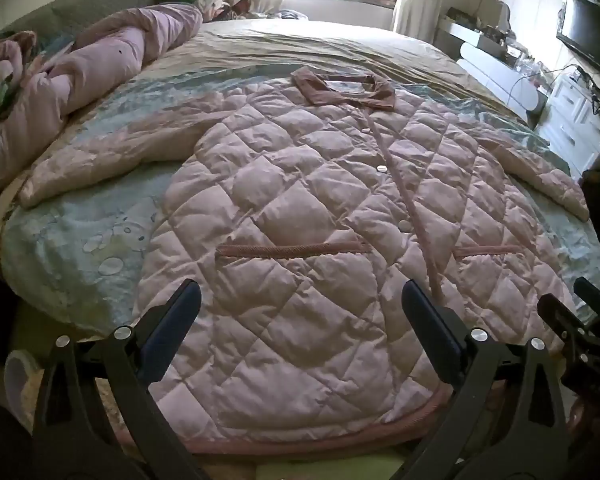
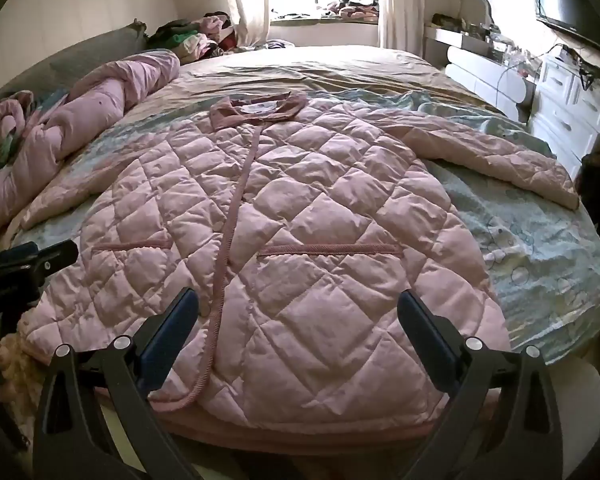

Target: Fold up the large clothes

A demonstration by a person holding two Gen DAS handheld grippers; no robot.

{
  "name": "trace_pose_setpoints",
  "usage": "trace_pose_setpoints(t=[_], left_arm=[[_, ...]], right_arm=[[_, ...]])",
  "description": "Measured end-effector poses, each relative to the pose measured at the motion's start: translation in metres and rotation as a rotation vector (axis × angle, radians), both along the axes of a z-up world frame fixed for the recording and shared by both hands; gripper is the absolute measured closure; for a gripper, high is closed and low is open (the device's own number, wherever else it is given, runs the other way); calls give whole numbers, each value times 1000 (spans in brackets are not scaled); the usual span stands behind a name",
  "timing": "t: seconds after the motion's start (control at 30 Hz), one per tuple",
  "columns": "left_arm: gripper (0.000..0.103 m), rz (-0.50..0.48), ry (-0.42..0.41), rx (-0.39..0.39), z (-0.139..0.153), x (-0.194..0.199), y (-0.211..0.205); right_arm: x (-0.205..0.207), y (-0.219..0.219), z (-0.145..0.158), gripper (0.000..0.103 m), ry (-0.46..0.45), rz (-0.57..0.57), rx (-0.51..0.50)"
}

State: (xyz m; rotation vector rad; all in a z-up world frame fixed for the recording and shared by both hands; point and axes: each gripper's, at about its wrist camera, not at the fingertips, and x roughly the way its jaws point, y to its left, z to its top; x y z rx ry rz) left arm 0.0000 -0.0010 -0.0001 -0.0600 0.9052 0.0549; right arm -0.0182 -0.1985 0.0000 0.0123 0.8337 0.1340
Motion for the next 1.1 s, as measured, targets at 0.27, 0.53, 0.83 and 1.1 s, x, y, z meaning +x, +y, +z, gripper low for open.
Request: trace_pose_setpoints(t=[0.27, 0.53, 0.83, 1.1], left_arm=[[9, 2, 1, -5, 0, 2, -2], [9, 5, -7, -8, 2, 3, 5], [9, 4, -16, -8, 4, 2, 8], [9, 4, -16, -7, 4, 1, 7]], right_arm=[[4, 6, 3, 4, 5, -2, 0], [2, 13, 3, 4, -7, 19, -12], [2, 16, 3, 4, -11, 26, -13], [1, 18, 4, 4, -16, 31, -13]])
